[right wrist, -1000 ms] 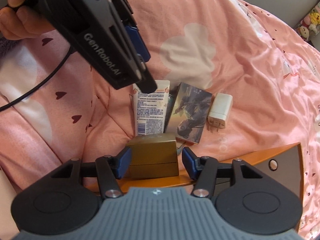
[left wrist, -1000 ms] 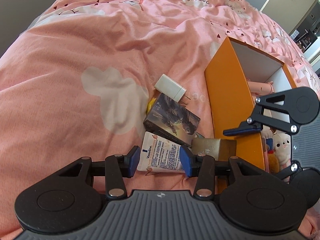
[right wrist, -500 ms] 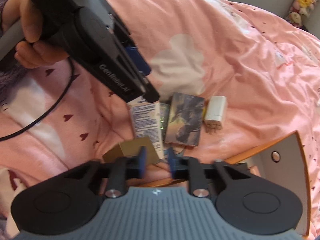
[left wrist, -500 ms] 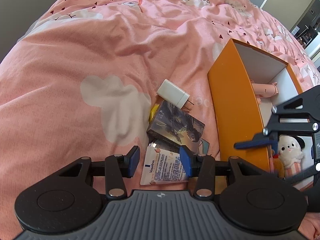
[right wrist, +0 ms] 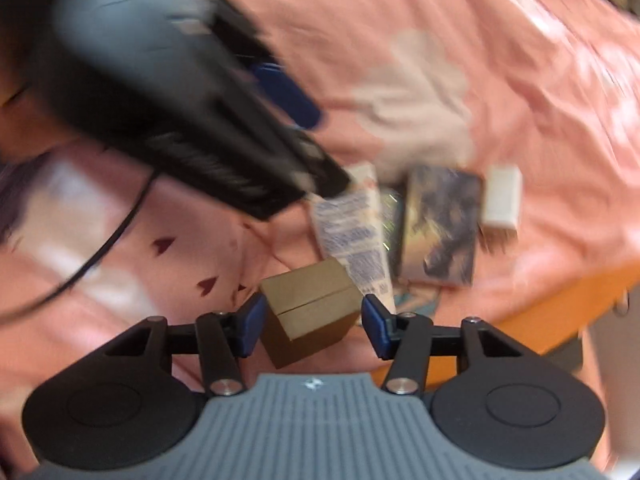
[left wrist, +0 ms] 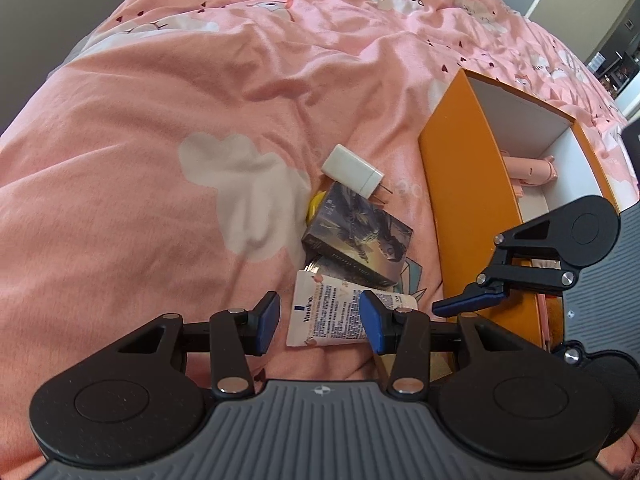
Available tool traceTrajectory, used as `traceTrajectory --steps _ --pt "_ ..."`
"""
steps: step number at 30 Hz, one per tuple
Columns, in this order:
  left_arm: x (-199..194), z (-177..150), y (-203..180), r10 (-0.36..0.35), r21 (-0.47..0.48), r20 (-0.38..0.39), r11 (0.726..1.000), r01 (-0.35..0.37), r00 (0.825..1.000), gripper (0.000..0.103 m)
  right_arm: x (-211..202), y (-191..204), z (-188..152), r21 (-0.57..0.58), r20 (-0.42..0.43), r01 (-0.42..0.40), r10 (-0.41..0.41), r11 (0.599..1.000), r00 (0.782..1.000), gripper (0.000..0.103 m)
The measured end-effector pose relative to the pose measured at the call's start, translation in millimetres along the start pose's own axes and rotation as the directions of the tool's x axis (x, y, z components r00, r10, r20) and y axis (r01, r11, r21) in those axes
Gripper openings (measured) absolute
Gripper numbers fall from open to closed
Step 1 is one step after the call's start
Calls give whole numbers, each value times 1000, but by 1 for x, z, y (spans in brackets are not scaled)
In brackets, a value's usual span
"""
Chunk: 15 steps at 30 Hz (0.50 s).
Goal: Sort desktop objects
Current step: 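Lift the gold box with the right gripper and carry it over the box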
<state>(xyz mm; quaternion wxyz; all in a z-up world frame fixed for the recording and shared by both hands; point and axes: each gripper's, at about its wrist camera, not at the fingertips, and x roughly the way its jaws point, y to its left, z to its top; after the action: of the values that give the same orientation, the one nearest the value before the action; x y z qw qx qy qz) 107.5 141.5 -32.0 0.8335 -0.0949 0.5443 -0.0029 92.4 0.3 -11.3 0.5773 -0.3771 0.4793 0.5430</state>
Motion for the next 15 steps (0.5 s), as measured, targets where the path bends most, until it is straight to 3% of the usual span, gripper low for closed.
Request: traceTrajectory --steps 4,7,15 --pt "-3 -2 7 -10 -28 8 1000 11 1000 51 1 -7 8 242 17 -32 29 970 999 63" --pt "-4 -3 11 -12 -37 10 999 13 1000 51 6 -8 14 345 3 -2 1 938 1000 63" --pt "-11 -6 22 -11 -74 39 997 14 999 51 34 0 25 364 -132 148 -107 919 985 63"
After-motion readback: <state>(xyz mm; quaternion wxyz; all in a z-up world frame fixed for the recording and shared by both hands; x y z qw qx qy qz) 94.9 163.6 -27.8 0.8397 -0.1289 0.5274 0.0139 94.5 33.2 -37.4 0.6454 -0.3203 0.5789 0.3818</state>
